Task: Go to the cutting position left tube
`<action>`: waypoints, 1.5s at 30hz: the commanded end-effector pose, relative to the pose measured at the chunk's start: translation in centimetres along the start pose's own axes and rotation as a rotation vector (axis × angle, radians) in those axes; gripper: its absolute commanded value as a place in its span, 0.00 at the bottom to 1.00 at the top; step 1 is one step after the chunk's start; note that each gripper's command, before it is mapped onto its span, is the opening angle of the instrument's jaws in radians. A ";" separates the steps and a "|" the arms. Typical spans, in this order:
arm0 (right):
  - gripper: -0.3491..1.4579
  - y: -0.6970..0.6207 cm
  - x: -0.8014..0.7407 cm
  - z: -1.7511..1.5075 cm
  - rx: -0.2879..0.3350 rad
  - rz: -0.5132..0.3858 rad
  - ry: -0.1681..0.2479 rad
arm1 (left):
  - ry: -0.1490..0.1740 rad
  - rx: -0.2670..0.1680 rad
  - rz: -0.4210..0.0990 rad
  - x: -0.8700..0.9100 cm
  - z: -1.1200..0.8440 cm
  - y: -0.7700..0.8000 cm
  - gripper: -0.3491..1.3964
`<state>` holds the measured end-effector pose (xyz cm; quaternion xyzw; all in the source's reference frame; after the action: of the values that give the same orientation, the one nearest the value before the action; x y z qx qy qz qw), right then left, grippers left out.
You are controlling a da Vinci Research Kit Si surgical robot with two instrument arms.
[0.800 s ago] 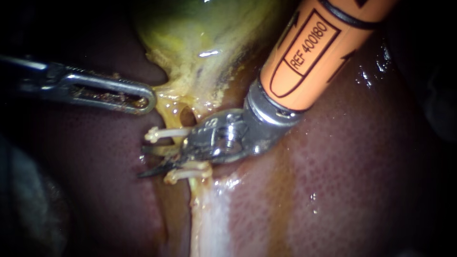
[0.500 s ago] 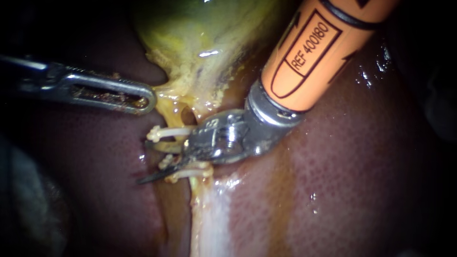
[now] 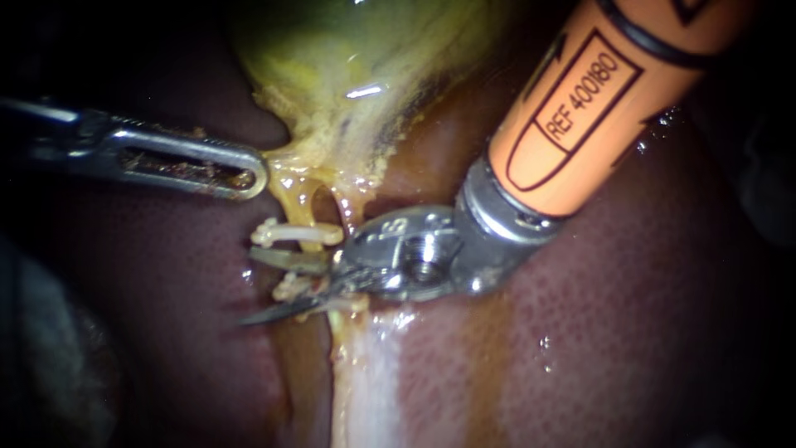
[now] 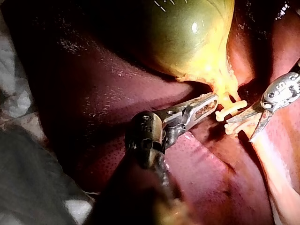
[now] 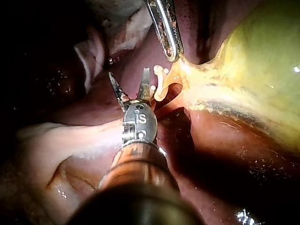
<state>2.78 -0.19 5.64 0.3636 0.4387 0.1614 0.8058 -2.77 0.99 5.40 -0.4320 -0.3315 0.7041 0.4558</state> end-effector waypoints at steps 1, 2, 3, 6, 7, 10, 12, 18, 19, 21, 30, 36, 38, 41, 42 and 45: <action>0.99 -0.01 -0.02 -0.02 0.005 0.010 -0.003 | 0.000 -0.001 0.000 0.00 0.00 0.00 0.00; 0.99 -0.01 -0.04 -0.05 0.009 0.021 -0.005 | 0.000 -0.001 0.000 0.00 0.00 0.00 0.00; 0.99 -0.02 -0.06 -0.08 0.010 0.025 -0.005 | 0.000 -0.001 0.001 0.00 -0.01 0.00 0.00; 0.99 -0.03 -0.12 -0.18 0.015 0.041 -0.014 | 0.000 -0.001 0.001 0.00 -0.01 0.00 0.00; 0.99 -0.03 -0.14 -0.22 0.014 0.045 -0.020 | 0.000 -0.001 0.001 0.00 -0.01 0.00 0.00; 0.99 -0.02 -0.20 -0.32 0.016 0.048 -0.040 | 0.000 -0.001 0.001 0.00 -0.01 0.00 0.00; 0.99 0.00 -0.25 -0.38 0.012 0.052 -0.051 | 0.000 -0.001 0.001 0.00 -0.01 0.00 0.00; 0.99 0.12 -0.31 -0.47 0.009 0.068 -0.060 | 0.000 -0.001 0.001 0.00 -0.01 0.00 0.00; 0.99 0.13 -0.32 -0.48 0.008 0.067 -0.062 | 0.000 -0.001 0.001 -0.01 -0.01 0.00 0.00; 0.99 0.16 -0.33 -0.47 0.007 0.073 -0.062 | 0.000 -0.001 0.001 -0.01 -0.01 0.00 0.00; 0.99 0.25 -0.42 -0.39 0.009 0.079 -0.068 | 0.000 -0.001 0.001 -0.01 -0.02 0.00 0.00; 0.99 0.35 -0.51 -0.28 0.018 0.086 -0.082 | 0.000 -0.001 0.001 -0.01 -0.02 0.00 0.00; 0.99 0.39 -0.52 -0.25 0.021 0.086 -0.085 | 0.000 -0.001 0.000 -0.01 -0.02 0.00 0.00; 0.99 0.43 -0.52 -0.21 0.024 0.086 -0.088 | 0.000 -0.001 0.001 -0.01 -0.02 0.00 0.00; 0.99 0.44 -0.51 -0.19 0.024 0.086 -0.088 | 0.000 -0.001 0.001 -0.01 -0.02 0.00 0.00; 0.99 0.46 -0.50 -0.14 0.027 0.087 -0.091 | 0.000 -0.001 0.000 -0.01 -0.01 0.01 0.00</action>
<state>2.43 -0.10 6.23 0.4006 0.3866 0.1731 0.8125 -2.76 0.98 5.39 -0.4323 -0.3320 0.7041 0.4551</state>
